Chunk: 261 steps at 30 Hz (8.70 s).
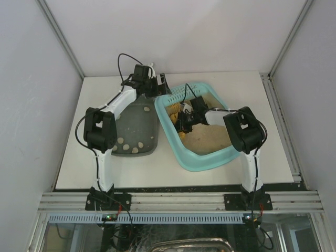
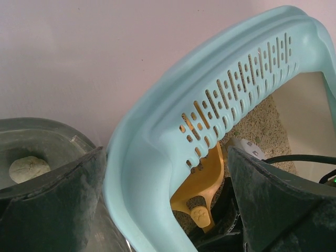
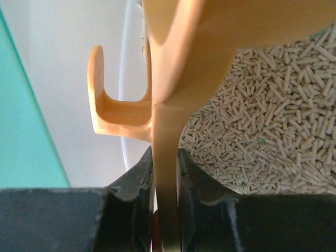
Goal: Clean the litter box
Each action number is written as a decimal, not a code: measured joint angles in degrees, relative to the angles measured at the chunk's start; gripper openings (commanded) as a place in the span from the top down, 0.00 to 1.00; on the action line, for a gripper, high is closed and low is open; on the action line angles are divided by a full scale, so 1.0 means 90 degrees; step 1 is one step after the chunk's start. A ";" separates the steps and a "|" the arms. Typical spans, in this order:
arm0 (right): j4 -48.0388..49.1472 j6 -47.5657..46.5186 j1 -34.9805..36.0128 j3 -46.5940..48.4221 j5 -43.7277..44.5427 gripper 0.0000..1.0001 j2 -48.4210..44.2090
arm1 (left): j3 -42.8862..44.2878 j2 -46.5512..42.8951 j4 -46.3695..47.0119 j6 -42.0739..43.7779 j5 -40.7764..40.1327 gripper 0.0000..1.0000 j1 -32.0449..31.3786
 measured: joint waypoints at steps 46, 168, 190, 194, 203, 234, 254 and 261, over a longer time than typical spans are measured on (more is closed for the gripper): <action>0.0767 0.0427 -0.0544 -0.2008 -0.1268 1.00 -0.1615 | 0.0981 0.0002 -0.0073 -0.0172 0.0308 0.00 0.0403; -0.5379 -0.3942 0.2516 0.3461 0.5136 1.00 -0.1231 | -0.0219 -0.2463 -0.3364 0.1848 0.1506 0.00 0.3801; -0.5178 -0.5008 0.3245 0.3276 0.7218 1.00 -0.1212 | -0.0372 -0.2472 -0.3237 0.1562 0.2059 0.00 0.3806; -0.5156 -0.5049 0.3245 0.3276 0.7281 1.00 -0.1185 | -0.0372 -0.2472 -0.3174 0.1489 0.2106 0.00 0.3806; -0.5100 -0.5122 0.3252 0.3276 0.7298 1.00 -0.1161 | -0.0372 -0.2472 -0.3172 0.1477 0.2103 0.00 0.3806; -0.5000 -0.5423 0.3806 0.3232 0.8522 1.00 -0.0860 | -0.0369 -0.2327 -0.3330 0.1489 0.2293 0.00 0.3810; -0.5314 -0.4350 0.3232 0.3213 0.7757 1.00 -0.1885 | -0.0391 -0.2249 -0.3368 0.1659 0.1953 0.00 0.3645; -0.5214 -0.3529 0.2101 0.1814 0.6339 1.00 -0.3648 | -0.0391 -0.2302 -0.3179 0.1707 0.1804 0.00 0.3604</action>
